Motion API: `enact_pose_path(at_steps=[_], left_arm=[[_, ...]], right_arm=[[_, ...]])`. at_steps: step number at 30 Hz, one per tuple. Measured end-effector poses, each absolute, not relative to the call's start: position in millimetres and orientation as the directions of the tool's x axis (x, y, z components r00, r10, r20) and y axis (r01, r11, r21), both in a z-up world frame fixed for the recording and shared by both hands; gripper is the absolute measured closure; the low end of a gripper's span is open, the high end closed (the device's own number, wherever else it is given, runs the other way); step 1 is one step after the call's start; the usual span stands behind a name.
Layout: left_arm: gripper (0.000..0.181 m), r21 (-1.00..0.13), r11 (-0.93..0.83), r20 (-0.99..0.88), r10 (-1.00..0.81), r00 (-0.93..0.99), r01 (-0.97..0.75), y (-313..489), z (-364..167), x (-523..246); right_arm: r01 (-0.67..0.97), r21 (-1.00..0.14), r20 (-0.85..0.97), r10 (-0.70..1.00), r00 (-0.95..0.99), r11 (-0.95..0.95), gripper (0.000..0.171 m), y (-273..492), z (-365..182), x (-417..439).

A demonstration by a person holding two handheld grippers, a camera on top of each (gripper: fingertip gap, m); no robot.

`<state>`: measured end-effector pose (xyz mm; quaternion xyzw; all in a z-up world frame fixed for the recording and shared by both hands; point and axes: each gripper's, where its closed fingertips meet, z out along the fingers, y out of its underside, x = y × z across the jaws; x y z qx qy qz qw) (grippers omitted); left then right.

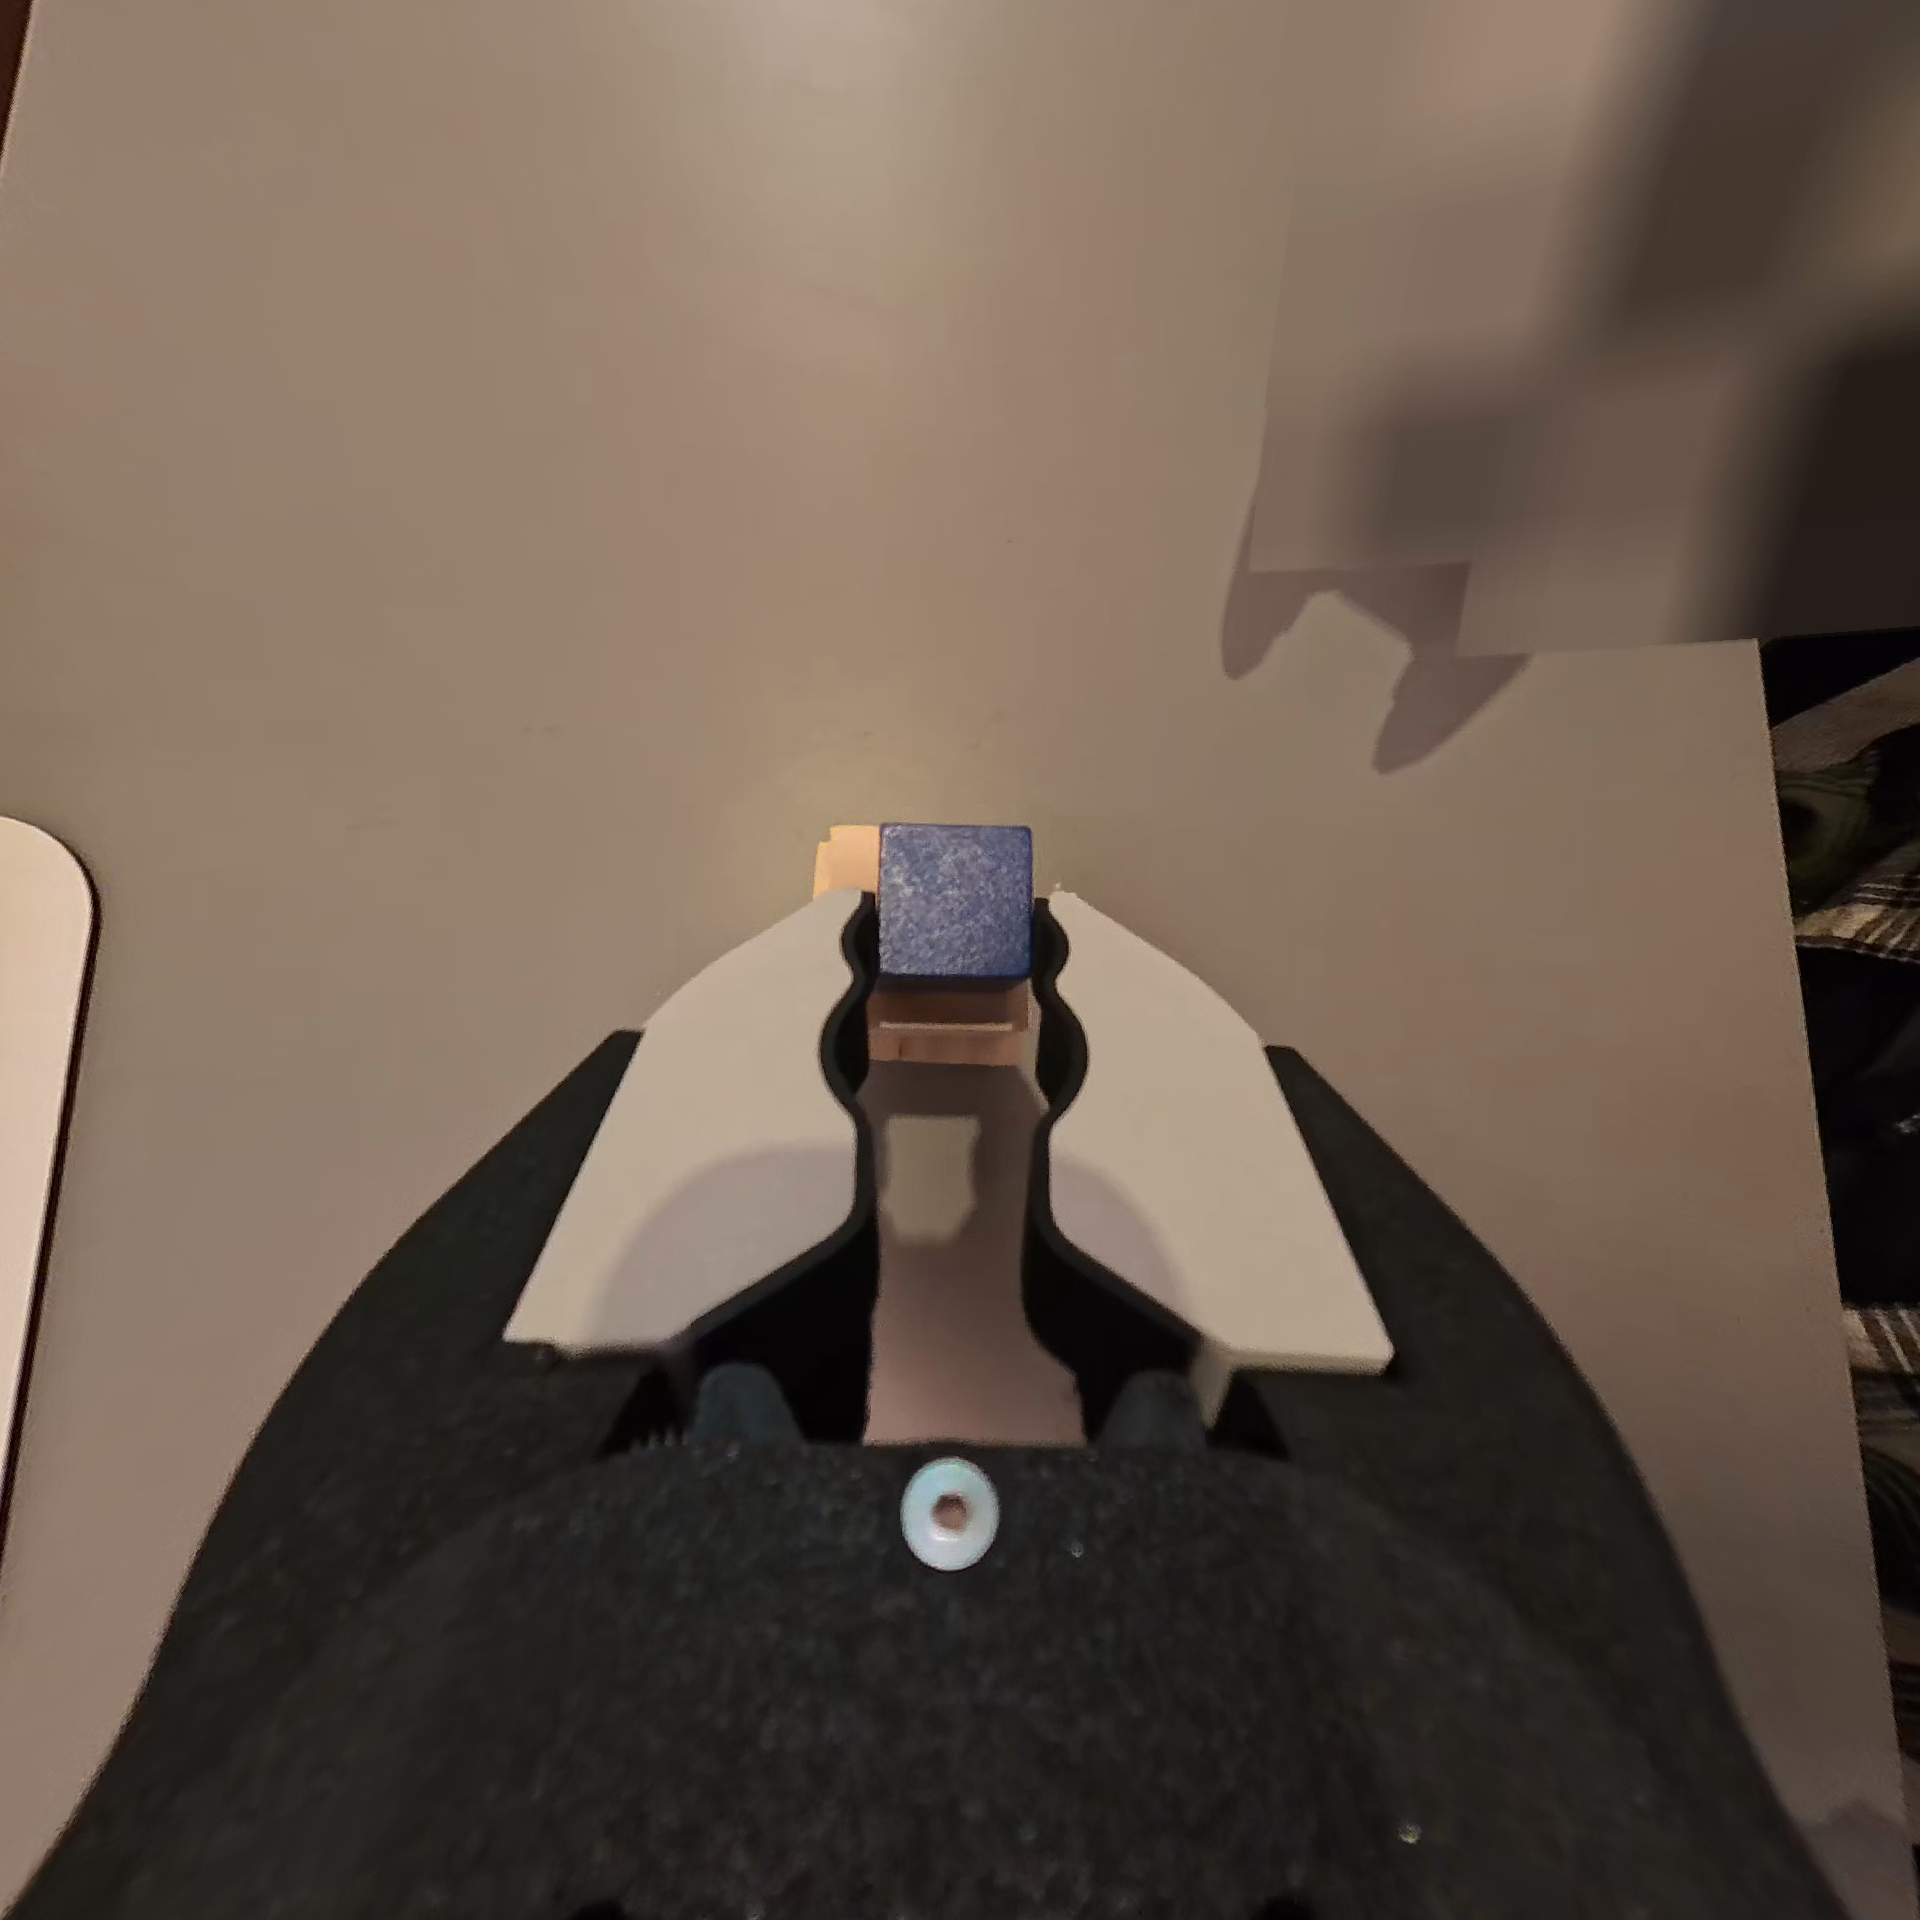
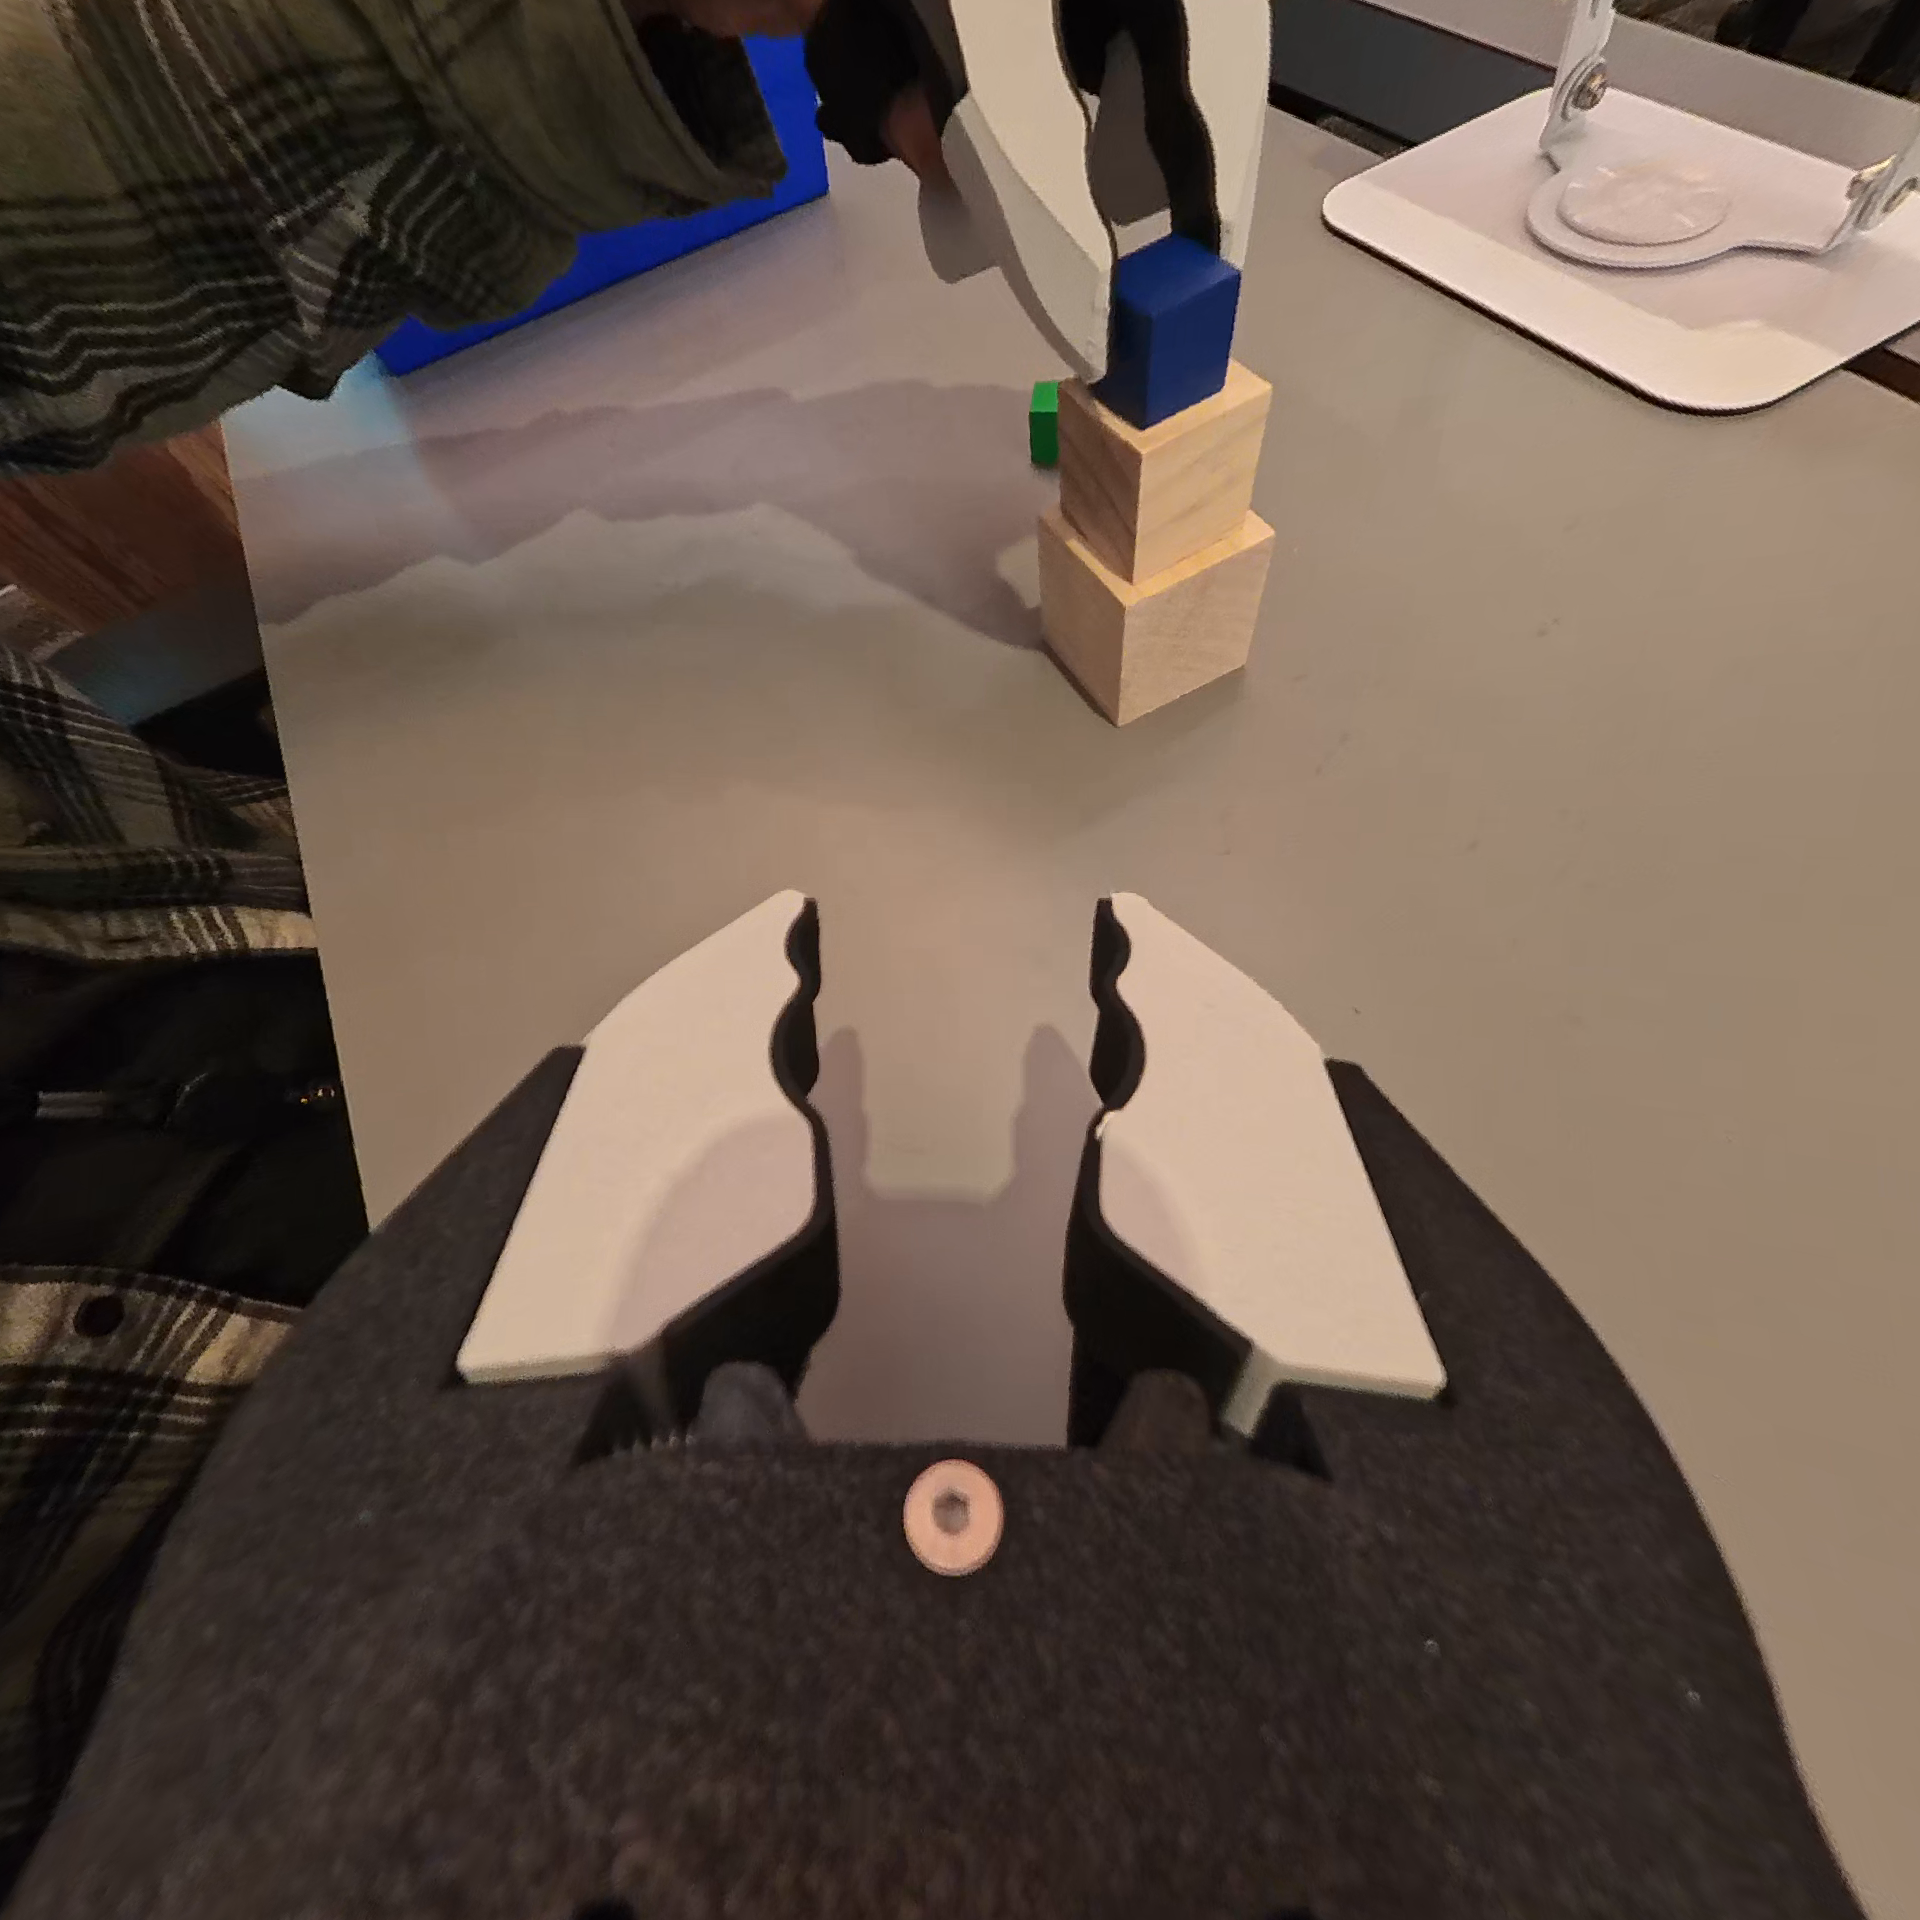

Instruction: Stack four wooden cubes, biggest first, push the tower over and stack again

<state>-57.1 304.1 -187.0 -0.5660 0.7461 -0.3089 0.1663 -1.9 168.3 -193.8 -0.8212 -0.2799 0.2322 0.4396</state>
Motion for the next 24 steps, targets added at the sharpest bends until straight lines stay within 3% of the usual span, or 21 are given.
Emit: enact_pose_path(at_steps=[3, 12, 15, 20, 24], left_arm=[[0.151, -0.647, 0.168, 0.109, -0.945, -0.308, -0.743, 303.7, -187.8, -57.9], [0.117, -0.701, 0.104, 0.067, -0.975, -0.211, -0.706, 322.8, -168.3, -66.1], [0.111, -0.744, 0.021, 0.020, -0.998, -0.054, -0.667, 345.5, -160.3, -89.5], [0.116, -0.798, -0.256, 0.055, -0.932, 0.357, -0.546, 387.1, -190.1, -142.4], [0.123, -0.777, -0.393, 0.145, -0.872, 0.467, -0.492, 390.8, -231.4, -160.3]], right_arm=[[0.255, -0.853, -0.135, 0.663, 0.736, -0.456, 0.121, 168.9, -193.8, -1.9], [0.248, -0.858, -0.134, 0.661, 0.739, -0.450, 0.119, 168.3, -191.4, -0.8], [0.243, -0.861, -0.132, 0.657, 0.742, -0.447, 0.119, 168.0, -189.5, 1.2], [0.234, -0.858, -0.147, 0.655, 0.741, -0.458, 0.119, 169.9, -191.7, -0.3], [0.244, -0.852, -0.151, 0.662, 0.734, -0.464, 0.120, 170.4, -194.3, -6.8]])
